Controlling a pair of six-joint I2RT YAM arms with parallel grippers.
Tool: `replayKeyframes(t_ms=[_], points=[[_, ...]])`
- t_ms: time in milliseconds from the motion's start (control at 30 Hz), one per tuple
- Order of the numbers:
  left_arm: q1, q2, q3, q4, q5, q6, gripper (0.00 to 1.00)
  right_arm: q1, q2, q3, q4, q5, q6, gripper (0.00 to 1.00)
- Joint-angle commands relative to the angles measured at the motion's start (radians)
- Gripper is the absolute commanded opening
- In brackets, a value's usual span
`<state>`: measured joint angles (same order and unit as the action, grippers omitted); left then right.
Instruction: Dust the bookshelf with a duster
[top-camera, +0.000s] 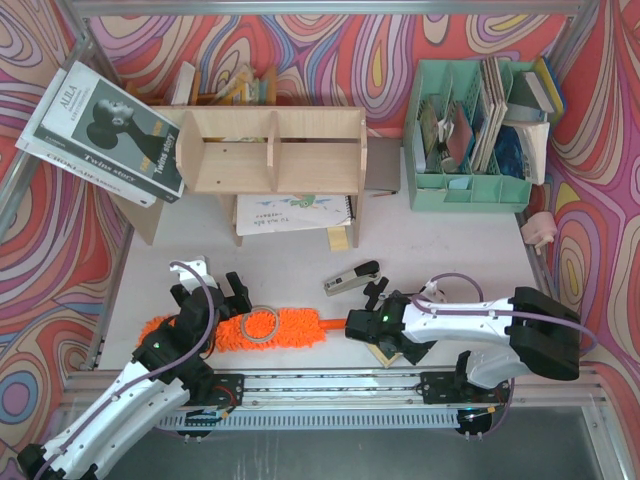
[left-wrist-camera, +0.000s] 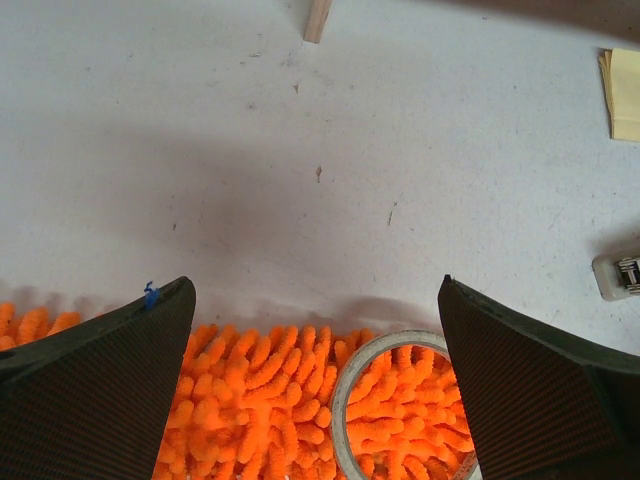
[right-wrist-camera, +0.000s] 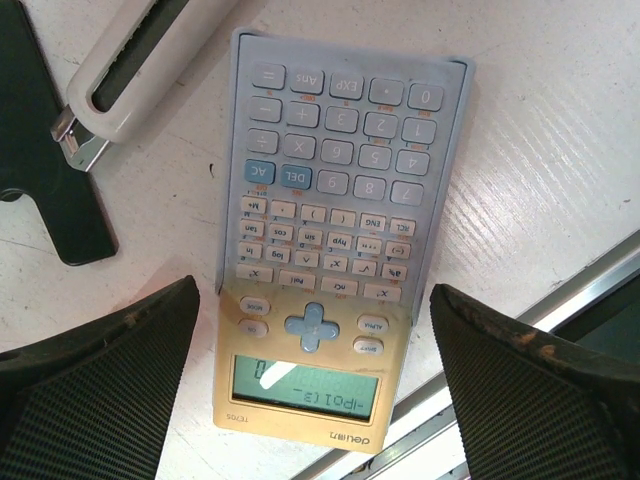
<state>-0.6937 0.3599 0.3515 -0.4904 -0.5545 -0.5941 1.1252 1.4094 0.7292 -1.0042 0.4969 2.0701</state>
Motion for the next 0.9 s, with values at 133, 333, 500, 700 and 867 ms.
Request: replayKeyframes(t_ms=[133,333,500,700,867], points=[[-0.001,-0.002,0.006,0.023,-0.014,-0.001,0.98,-0.007,0.011,0.028,-0.053,0.030,0.193,0.87],[-0.001,-0.002,0.006,0.023,-0.012,-0.001,0.98,-0.007,-0.027,0.009,-0.009,0.030,0.179,0.85],[-0.001,-0.002,0.006,0.023,-0.012,-0.001,0.98,-0.009,-0.054,-0.055,0.063,-0.021,0.188,0.85],[-0.001,0.004,0.006,0.027,-0.012,0.001,0.98,-0.012,-0.030,-0.034,0.038,-0.011,0.188,0.86],[-0.001,0.011,0.007,0.028,-0.010,0.000,0.98,-0.045,-0.070,-0.105,0.191,-0.035,0.137,0.86]])
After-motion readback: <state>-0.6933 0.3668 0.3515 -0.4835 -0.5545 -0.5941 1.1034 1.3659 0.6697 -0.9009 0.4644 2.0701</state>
